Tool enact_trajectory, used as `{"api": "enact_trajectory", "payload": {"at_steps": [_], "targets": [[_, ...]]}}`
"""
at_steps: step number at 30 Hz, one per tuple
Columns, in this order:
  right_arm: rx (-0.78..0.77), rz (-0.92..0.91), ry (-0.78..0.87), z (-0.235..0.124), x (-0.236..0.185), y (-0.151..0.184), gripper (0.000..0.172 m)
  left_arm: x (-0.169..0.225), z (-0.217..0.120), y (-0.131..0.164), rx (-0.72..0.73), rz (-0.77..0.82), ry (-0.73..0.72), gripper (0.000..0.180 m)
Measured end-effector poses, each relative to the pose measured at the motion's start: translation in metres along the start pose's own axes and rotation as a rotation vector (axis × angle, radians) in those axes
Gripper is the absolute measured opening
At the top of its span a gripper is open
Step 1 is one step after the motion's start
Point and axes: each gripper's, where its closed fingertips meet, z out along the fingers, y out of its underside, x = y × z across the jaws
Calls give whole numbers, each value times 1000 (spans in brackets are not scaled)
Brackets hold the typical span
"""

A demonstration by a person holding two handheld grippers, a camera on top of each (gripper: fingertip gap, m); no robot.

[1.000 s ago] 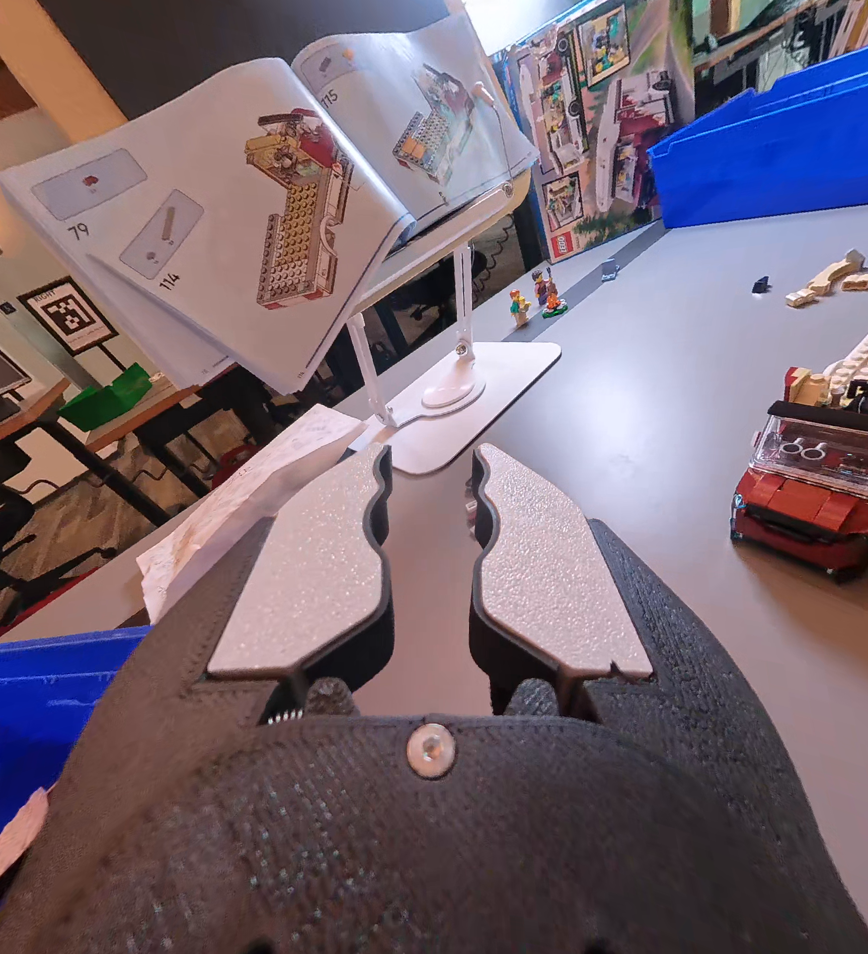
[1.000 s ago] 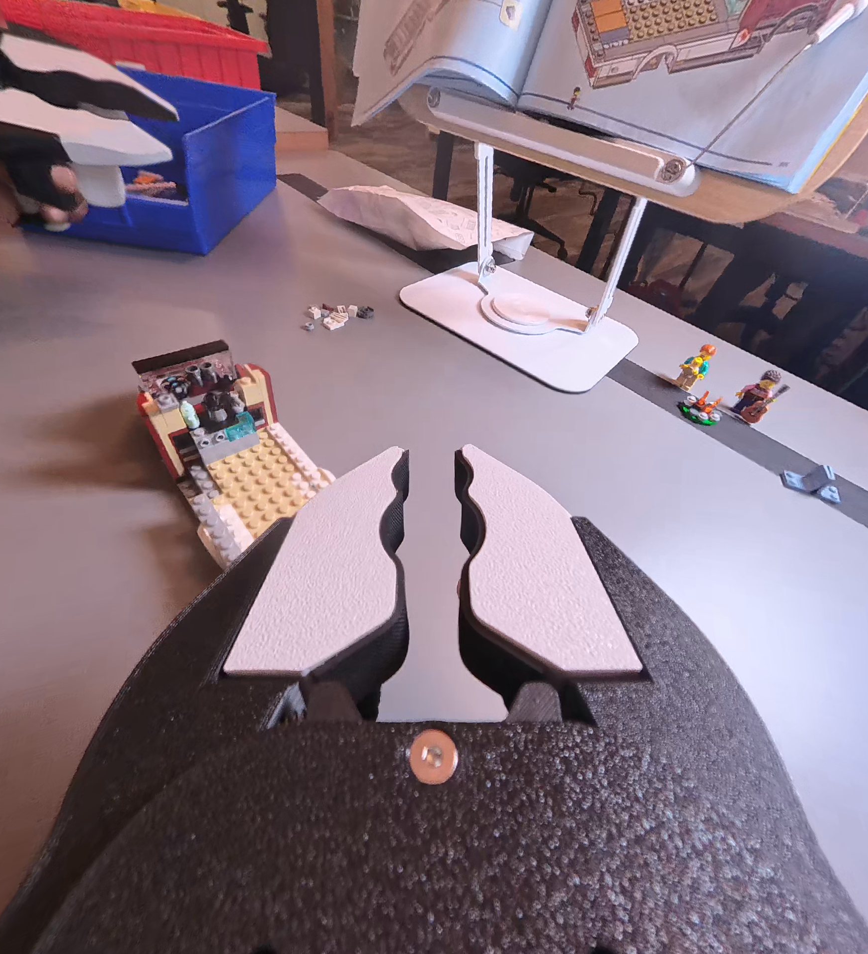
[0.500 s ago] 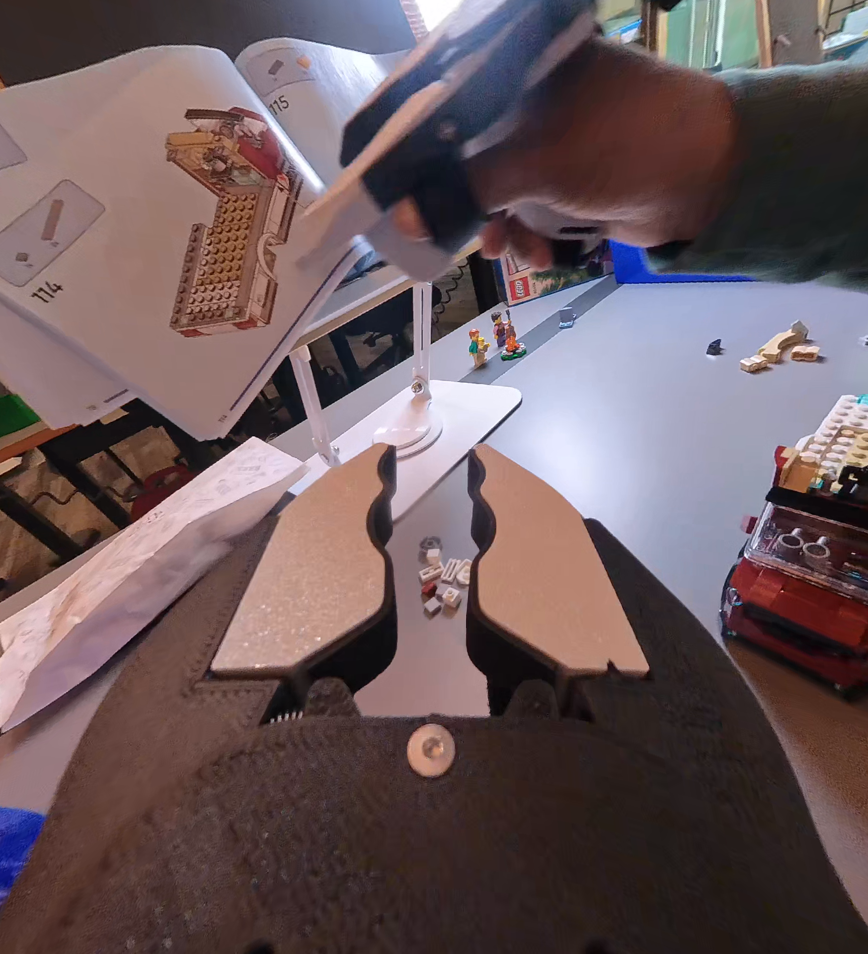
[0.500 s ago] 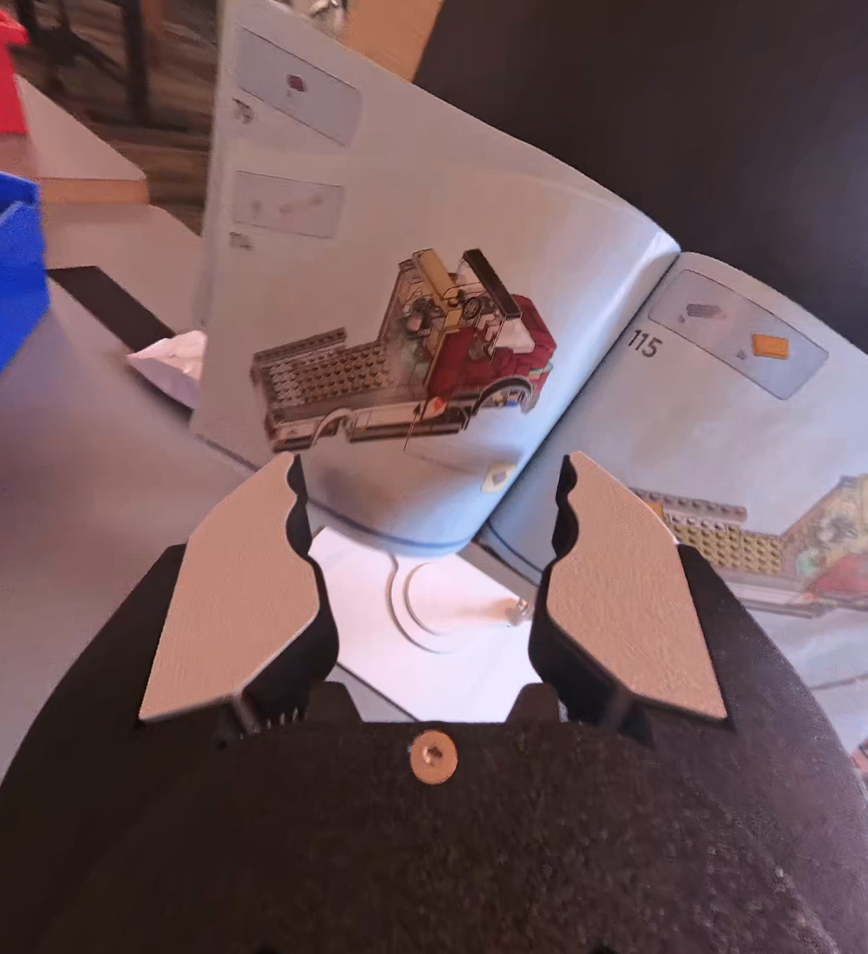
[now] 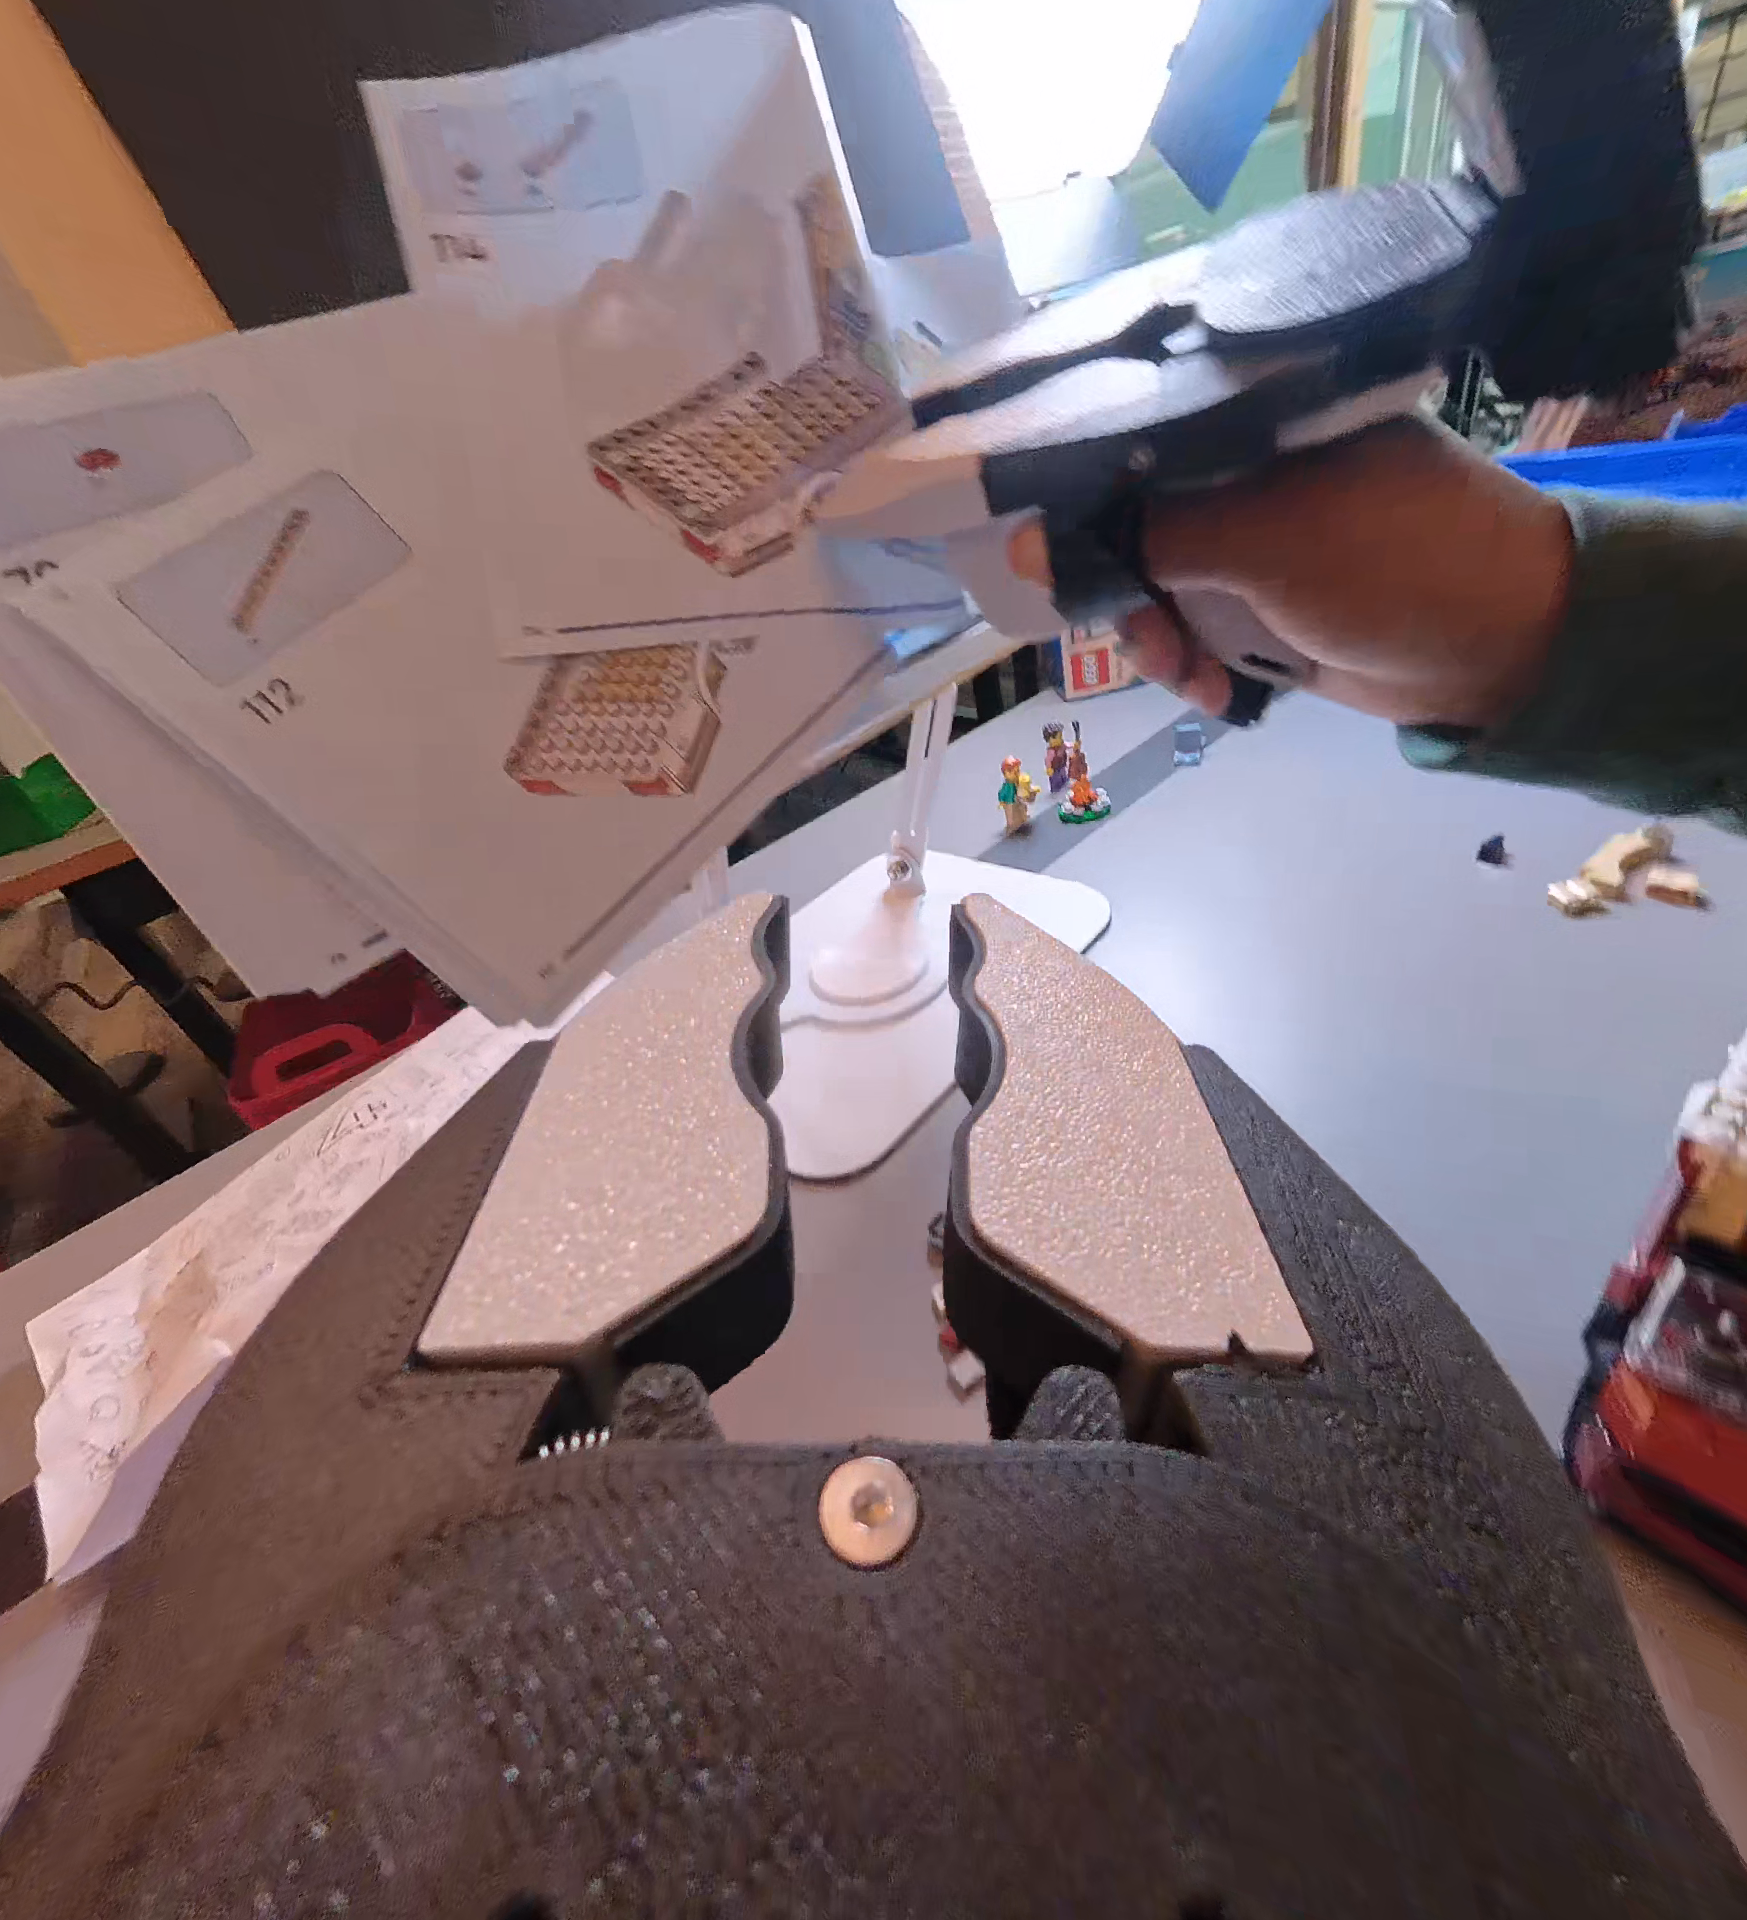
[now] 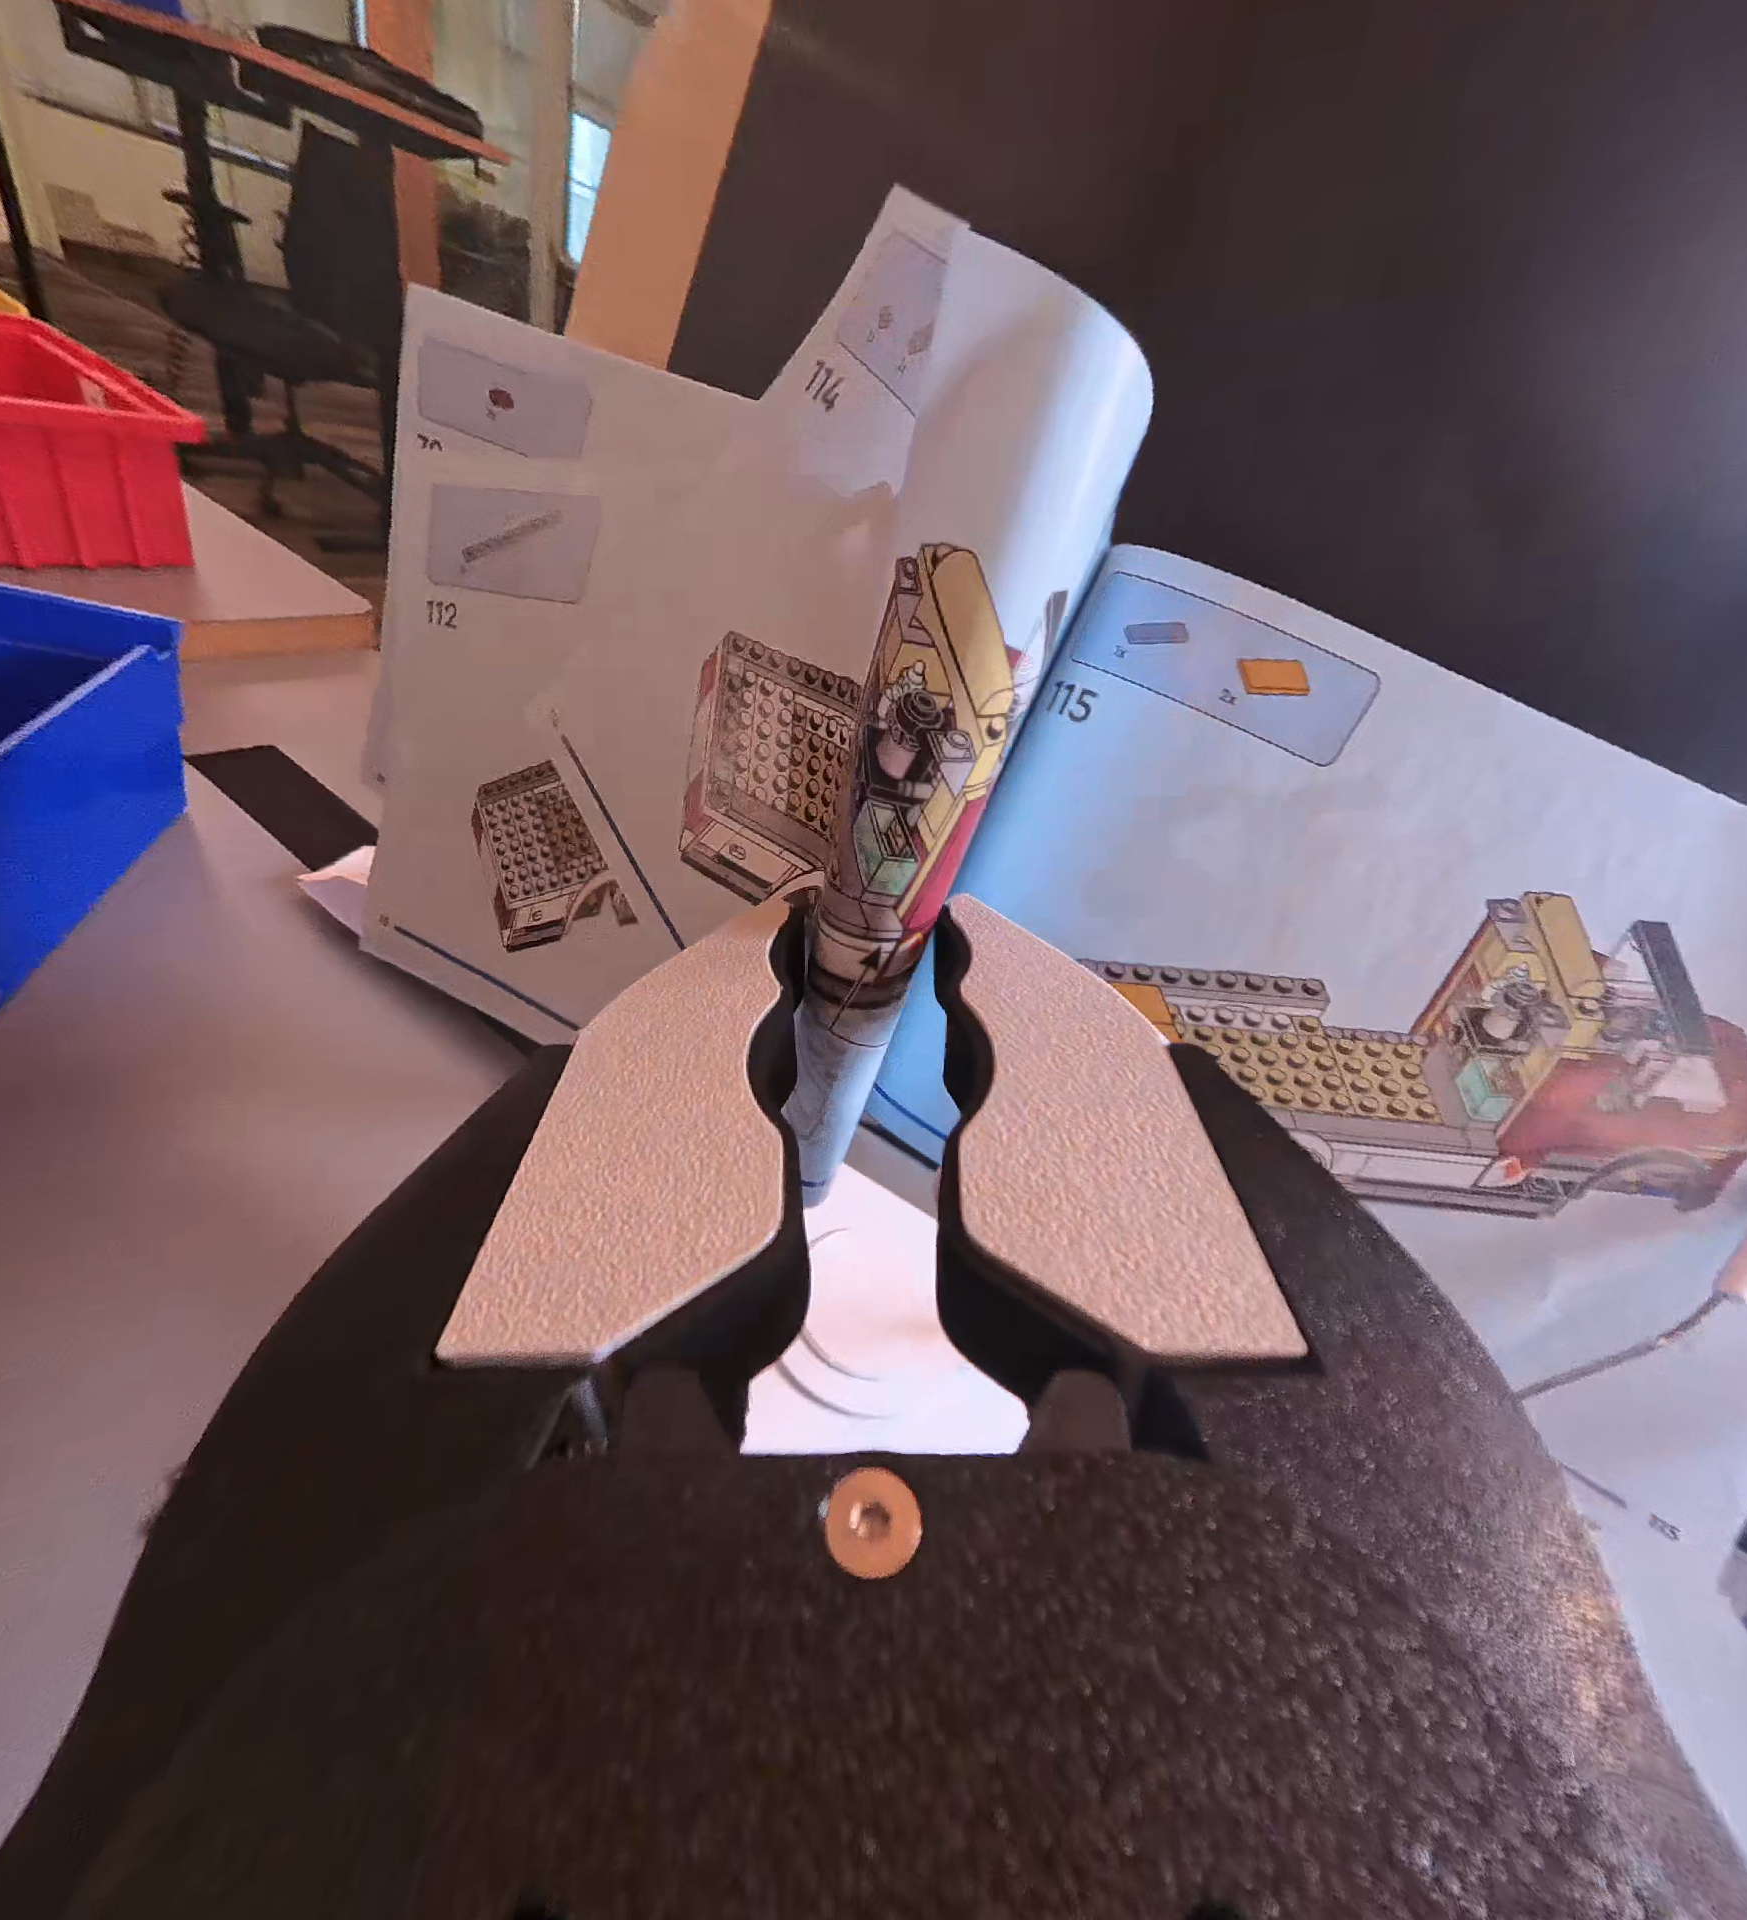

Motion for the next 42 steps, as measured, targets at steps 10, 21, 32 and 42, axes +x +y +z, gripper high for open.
{"api": "enact_trajectory", "payload": {"at_steps": [10, 21, 32, 42], "targets": [[15, 220, -2, -21, 39, 16, 14, -26, 86, -57, -17, -137, 100, 49], [9, 374, 258, -61, 127, 54, 32, 55, 162, -75, -100, 90, 294, 22], [-10, 348, 273, -39, 137, 73, 16, 75, 173, -102, -83, 98, 383, 10], [35, 511, 252, -44, 138, 89, 9, 18, 196, -43, -450, 672, -2, 0]]}}
